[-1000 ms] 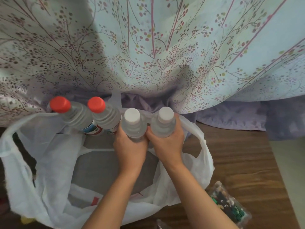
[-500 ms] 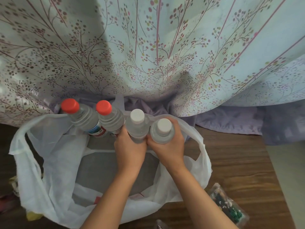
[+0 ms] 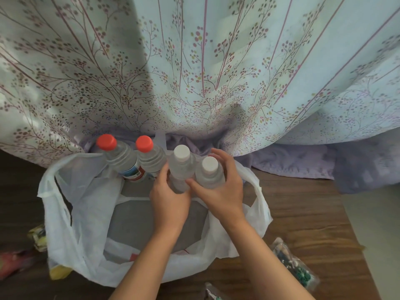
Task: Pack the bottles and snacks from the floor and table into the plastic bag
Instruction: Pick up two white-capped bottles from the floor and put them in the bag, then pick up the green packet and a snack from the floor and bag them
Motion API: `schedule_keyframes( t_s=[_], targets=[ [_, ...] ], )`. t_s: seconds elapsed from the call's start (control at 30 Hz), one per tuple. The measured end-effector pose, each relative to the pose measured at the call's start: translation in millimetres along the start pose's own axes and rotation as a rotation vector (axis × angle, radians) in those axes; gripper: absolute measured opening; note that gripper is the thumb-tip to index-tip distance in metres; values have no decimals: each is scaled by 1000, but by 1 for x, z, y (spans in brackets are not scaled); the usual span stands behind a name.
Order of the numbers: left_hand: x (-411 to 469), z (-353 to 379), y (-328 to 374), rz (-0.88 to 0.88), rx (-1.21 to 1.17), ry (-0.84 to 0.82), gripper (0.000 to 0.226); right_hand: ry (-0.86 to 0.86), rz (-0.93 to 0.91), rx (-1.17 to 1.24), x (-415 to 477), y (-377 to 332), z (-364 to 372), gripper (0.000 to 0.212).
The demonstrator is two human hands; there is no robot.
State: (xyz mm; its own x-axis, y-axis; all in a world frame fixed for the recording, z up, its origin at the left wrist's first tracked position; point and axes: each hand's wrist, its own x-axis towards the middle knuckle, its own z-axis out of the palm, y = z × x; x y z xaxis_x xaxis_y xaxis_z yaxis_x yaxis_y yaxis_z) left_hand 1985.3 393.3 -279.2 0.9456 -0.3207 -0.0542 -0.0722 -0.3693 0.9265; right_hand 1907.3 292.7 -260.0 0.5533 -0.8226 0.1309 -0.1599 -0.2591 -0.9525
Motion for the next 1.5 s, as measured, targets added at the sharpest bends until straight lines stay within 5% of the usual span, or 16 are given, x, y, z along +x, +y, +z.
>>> schedule_keyframes(
  t_s=[0.43,0.63,0.87,1.2,1.5],
  targets=[
    [-44,-47,31,61,86,-36,81,-65,-91,23,-5,-51,-26,80],
    [-61,-88,50,297,562,-130,99,-130,-59,-94,-21,-73,-54,82],
    [-73,-149,79,436,947,-260,108,-200,-219,-616,-57,-96,-83,92],
    [-105,-230,96,586,1071,-328,106,-155,-153,-870,-148,-144,-115,92],
    [-146,-207,118,767,1030,-409,108,-6,8,-1000,-211,-159,-177,93]
  ],
)
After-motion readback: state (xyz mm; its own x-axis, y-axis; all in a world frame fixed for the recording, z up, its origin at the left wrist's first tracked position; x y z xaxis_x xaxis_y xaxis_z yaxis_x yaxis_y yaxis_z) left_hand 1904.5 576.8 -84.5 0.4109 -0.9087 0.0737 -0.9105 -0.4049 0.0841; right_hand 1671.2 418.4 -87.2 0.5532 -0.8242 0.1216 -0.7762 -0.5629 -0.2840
